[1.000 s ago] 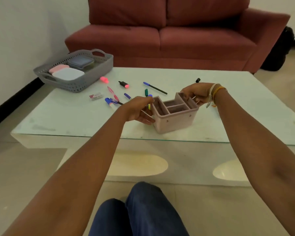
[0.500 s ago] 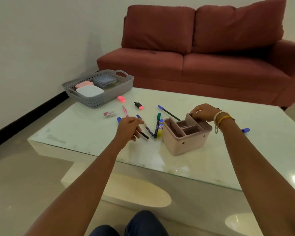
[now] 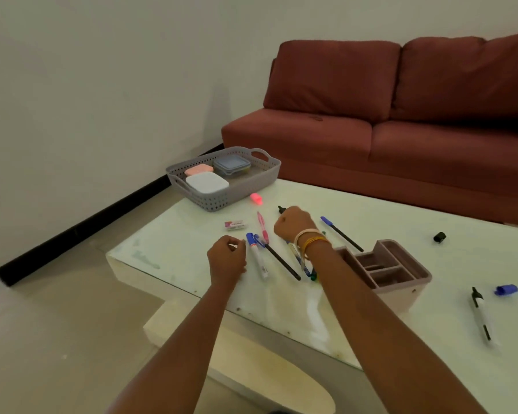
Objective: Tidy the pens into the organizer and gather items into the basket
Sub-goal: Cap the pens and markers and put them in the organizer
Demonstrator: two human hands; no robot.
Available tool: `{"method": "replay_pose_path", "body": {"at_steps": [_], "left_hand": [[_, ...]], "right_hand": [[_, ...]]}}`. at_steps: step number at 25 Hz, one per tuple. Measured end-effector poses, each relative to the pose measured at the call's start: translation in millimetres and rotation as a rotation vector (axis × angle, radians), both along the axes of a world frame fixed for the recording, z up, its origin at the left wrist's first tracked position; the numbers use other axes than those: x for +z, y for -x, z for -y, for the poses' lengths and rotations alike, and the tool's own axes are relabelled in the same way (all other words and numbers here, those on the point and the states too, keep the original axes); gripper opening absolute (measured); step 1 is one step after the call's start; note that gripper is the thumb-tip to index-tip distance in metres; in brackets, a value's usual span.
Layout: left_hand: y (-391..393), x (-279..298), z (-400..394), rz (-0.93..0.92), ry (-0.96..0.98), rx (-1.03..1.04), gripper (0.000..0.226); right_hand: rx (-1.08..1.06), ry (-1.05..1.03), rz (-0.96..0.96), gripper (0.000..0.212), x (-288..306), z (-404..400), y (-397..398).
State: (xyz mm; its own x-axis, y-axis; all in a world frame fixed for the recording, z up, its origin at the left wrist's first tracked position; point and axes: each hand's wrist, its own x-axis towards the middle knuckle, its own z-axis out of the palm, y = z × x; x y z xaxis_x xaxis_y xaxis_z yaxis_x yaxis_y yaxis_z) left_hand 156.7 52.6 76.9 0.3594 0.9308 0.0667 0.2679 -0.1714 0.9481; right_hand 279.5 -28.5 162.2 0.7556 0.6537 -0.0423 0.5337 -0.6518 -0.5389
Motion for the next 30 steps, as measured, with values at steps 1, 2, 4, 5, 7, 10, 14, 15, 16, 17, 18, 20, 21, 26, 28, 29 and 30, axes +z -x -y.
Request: {"method": "replay_pose_path", "body": {"at_steps": [1,2,4,5,7,10,14,15,16,17,18,20,21,26,28,29,30], "left_hand": [[-1.7,0.5,-2.8,-0.012,-0.005,0.012,0.017],[-3.8,0.2,-5.8,-0.023,-0.018,0.019,0.019],[-8.1,-0.8,-11.8,-0.034,-0.056,0.024,0.018],[-10.9,-3.5,-15.3,-0.036,-0.092,0.025,0.018],[-16.9,-6.4,-23.6,-0.037,-0.162,0.02,0.017],[-25.6,-2.6,-43.2,-0.02,-0.137,0.002,0.014],[-31.0,-0.4,-67.1,0.054,-0.066,0.054,0.013],[-29.7,-1.9,-66.7,0.073,-0.085,0.069,0.013],[-29.0,-3.8,-66.1,0.09,-0.083,0.083,0.014],[-27.9,-5.1,-64.5,0.115,-0.056,0.093,0.015],[-27.3,-5.4,-63.0,0.139,-0.014,0.106,0.015],[-31.5,-6.1,-64.8,0.153,0.044,0.144,0.014],[-34.5,-6.8,-66.6,0.137,0.048,0.155,0.013],[-38.8,-5.0,-63.2,0.066,0.01,0.114,0.011],[-38.5,-6.1,-65.2,0.054,-0.033,0.118,0.011],[-39.7,-6.8,-64.4,0.051,-0.059,0.132,0.012],[-41.6,-7.4,-61.3,0.055,-0.072,0.148,0.014]], "right_hand": [[0.009,0.047,-0.023,0.034,-8.8,-8.3,5.3],[0.015,0.08,-0.036,0.037,-18.3,-14.1,8.3],[0.007,0.077,-0.065,0.038,-35.0,-22.7,11.8],[-0.01,0.048,-0.064,0.039,-42.0,-26.3,13.8],[-0.008,0.018,-0.023,0.044,-47.7,-32.4,19.0],[0.049,0.086,0.026,0.052,-42.6,-42.9,21.1],[0.131,0.227,0.017,0.062,-30.5,-75.0,12.6],[0.152,0.26,-0.009,0.06,-24.5,-83.1,8.8],[0.158,0.29,-0.054,0.057,-18.3,-94.0,3.2],[0.158,0.302,-0.102,0.053,-10.4,-103.4,-1.8],[0.158,0.299,-0.152,0.047,-2.8,-113.3,-6.8],[0.174,0.303,-0.229,0.031,9.9,-134.9,-17.9],[0.195,0.334,-0.255,0.024,14.9,-144.7,-22.6],[0.303,0.466,-0.266,0.009,39.5,-149.9,-31.8],[0.271,0.374,-0.265,0.005,43.0,-138.7,-28.6],[0.247,0.285,-0.241,0.007,46.1,-129.8,-25.7],[0.21,0.19,-0.192,0.007,49.9,-118.4,-22.9]]}}
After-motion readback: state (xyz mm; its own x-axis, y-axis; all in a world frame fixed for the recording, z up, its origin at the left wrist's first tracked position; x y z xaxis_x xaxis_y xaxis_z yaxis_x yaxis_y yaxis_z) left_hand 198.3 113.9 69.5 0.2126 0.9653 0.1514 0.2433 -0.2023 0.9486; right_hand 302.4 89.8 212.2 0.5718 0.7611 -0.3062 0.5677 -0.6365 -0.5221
